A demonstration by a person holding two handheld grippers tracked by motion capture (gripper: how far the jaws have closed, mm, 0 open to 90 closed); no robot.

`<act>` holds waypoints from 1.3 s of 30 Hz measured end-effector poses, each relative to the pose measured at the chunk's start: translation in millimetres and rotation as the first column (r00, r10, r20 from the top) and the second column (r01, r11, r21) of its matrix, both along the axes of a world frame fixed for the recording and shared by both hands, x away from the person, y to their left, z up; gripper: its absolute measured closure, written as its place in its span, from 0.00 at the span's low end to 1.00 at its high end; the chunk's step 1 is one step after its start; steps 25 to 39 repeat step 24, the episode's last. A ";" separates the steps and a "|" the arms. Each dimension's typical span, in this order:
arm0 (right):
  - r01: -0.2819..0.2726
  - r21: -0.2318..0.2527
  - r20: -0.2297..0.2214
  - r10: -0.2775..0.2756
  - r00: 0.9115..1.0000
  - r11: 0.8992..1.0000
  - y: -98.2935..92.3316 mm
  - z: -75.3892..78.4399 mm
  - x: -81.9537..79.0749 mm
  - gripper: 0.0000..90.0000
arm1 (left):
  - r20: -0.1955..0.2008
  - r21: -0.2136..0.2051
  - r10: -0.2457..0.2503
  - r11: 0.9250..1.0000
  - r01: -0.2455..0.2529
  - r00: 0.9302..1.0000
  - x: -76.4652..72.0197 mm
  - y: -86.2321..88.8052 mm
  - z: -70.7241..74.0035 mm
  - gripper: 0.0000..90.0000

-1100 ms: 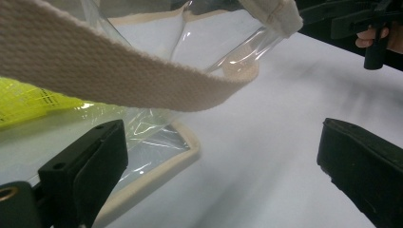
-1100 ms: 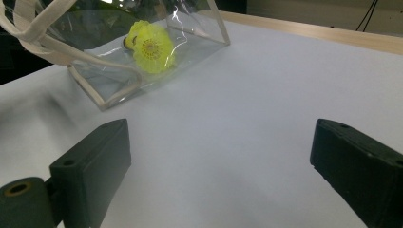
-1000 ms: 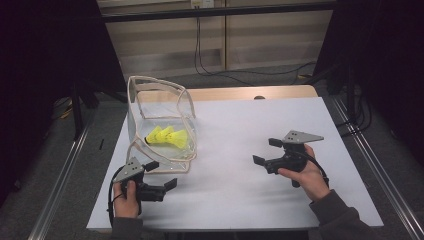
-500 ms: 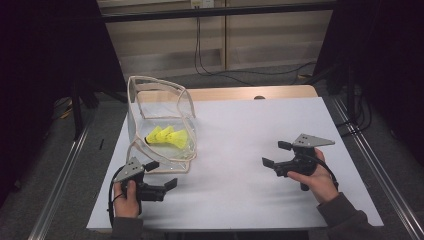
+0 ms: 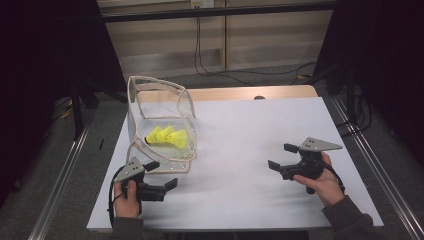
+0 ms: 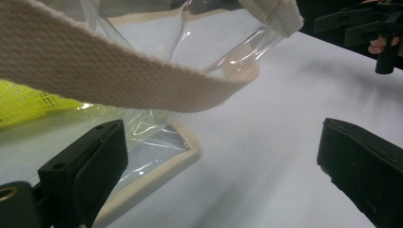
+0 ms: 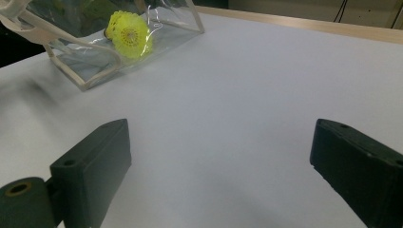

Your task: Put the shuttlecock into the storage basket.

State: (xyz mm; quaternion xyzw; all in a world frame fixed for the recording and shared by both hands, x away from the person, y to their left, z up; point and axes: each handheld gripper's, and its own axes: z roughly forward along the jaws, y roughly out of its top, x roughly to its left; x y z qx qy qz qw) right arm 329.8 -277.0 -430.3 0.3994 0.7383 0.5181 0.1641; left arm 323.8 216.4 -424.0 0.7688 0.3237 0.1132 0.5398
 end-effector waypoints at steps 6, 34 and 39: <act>0.000 -0.002 0.000 0.000 1.000 1.000 -3.9 -1.5 -3.6 0.07 | 0.000 0.005 0.000 1.000 0.000 1.000 0.1 -0.4 -0.3 0.03; 0.009 0.003 0.007 -0.009 1.000 1.000 -11.8 -5.1 -10.7 0.06 | 0.003 0.006 0.002 1.000 -0.002 1.000 0.3 -0.5 -0.4 0.03; 0.009 0.003 0.007 -0.009 1.000 1.000 -11.8 -5.1 -10.7 0.06 | 0.003 0.006 0.002 1.000 -0.002 1.000 0.3 -0.5 -0.4 0.03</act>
